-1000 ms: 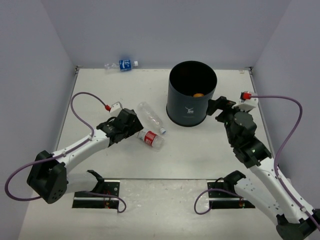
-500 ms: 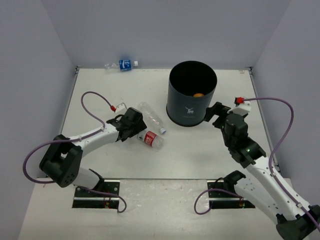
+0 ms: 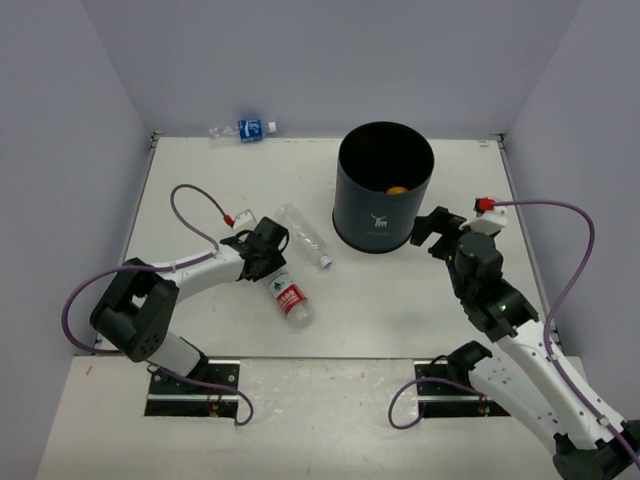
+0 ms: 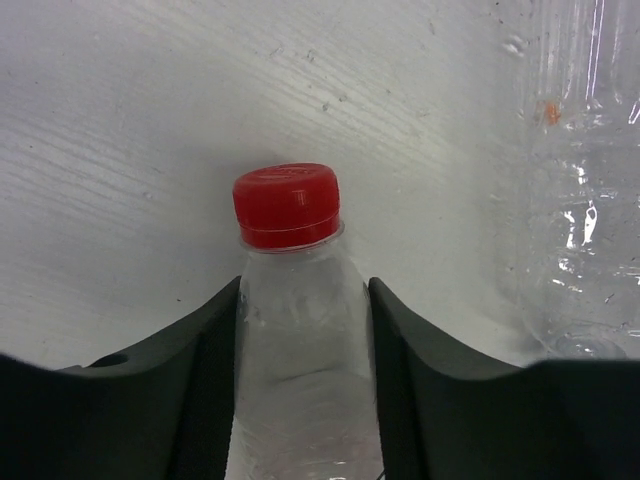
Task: Put the plastic bottles in the bin
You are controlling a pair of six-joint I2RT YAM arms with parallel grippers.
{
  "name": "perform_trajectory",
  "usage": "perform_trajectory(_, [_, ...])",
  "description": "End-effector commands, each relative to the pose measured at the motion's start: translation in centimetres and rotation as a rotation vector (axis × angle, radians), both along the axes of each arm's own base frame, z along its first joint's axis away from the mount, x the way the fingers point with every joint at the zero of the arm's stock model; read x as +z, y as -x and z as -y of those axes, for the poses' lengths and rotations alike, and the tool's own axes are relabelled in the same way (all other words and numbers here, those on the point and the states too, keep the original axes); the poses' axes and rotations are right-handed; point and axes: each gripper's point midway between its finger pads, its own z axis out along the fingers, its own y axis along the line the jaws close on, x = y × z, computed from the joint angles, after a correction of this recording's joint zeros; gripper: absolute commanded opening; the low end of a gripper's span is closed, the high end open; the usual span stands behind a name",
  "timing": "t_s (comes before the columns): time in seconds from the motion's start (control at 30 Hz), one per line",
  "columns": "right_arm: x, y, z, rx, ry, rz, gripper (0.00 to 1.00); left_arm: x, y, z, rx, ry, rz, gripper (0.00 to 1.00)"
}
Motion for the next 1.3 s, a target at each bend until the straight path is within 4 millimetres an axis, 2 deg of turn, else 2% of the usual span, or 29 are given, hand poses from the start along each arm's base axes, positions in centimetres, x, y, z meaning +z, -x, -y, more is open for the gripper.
perform_trajectory(0.0, [0.6,0.6,0.7,-0.01,0.014,0.025,0.99,1.8,-0.7,-0.7,0.034,0.006,0.074,0.38])
perform_trajectory(0.07, [1.1,0.9,-0.1,0.059,0.023,0.041,0.99,3.0,-0.6,-0.9,0.022,0.008,0.099,0.29])
perform_trajectory(0.17, [2.4,1.4,-2.6,0.225,0.039,0.116,0.99,4.8,-0.7,-1.2,0.005,0.006,0.148,0.17])
perform_trajectory(0.23, [3.0,2.9,-6.9,0.502,0.045,0.18,0.99,7.9,-1.0,-0.8,-0.035,0.051,0.253,0.12])
perform_trajectory(0.27, [2.9,3.2,-7.6,0.547,0.046,0.186,0.99,8.7,-1.2,-0.5,-0.067,0.057,0.284,0.11])
perform_trajectory(0.3, [3.0,4.3,-9.2,0.661,0.042,0.198,0.99,10.1,-1.3,-0.2,-0.098,0.084,0.337,0.1])
perform_trajectory(0.4, [3.4,7.2,-13.3,0.963,0.013,0.247,0.99,17.1,-1.4,3.8,-0.358,0.257,0.629,0.1])
perform_trajectory(0.43, [4.1,8.1,-14.1,1.036,0.0,0.282,0.99,19.0,-0.8,4.8,-0.417,0.319,0.704,0.1])
perform_trajectory(0.5, [4.0,9.7,-16.1,1.194,-0.034,0.285,0.99,22.7,1.4,6.6,-0.6,0.41,0.873,0.1])
perform_trajectory(0.53, [4.4,10.4,-16.8,1.258,-0.042,0.307,0.99,24.4,2.5,7.7,-0.683,0.465,0.933,0.11])
perform_trajectory(0.6, [4.5,11.1,-18.3,1.33,-0.047,0.32,0.99,26.2,4.0,8.6,-0.775,0.509,1.003,0.11])
perform_trajectory(0.67, [4.5,11.9,-20.6,1.403,-0.015,0.339,0.99,27.6,5.3,9.5,-0.863,0.558,1.056,0.1])
perform_trajectory(0.7, [4.3,12.0,-21.4,1.421,-0.005,0.337,0.99,27.6,5.9,9.9,-0.899,0.573,1.054,0.1])
perform_trajectory(0.8, [4.9,11.7,-24.0,1.455,-0.041,0.304,0.99,29.0,7.2,10.8,-0.975,0.616,1.105,0.09])
perform_trajectory(0.9, [3.9,10.6,-26.0,1.459,-0.12,0.206,0.99,29.7,7.6,11.0,-0.986,0.633,1.13,0.07])
perform_trajectory(1.1, [4.6,11.1,-29.0,1.555,-0.272,0.185,0.99,30.2,8.2,11.3,-1.004,0.654,1.152,0.07])
perform_trajectory(1.27, [4.8,11.0,-30.4,1.561,-0.268,0.204,0.99,30.3,8.2,11.2,-0.989,0.653,1.161,0.07])
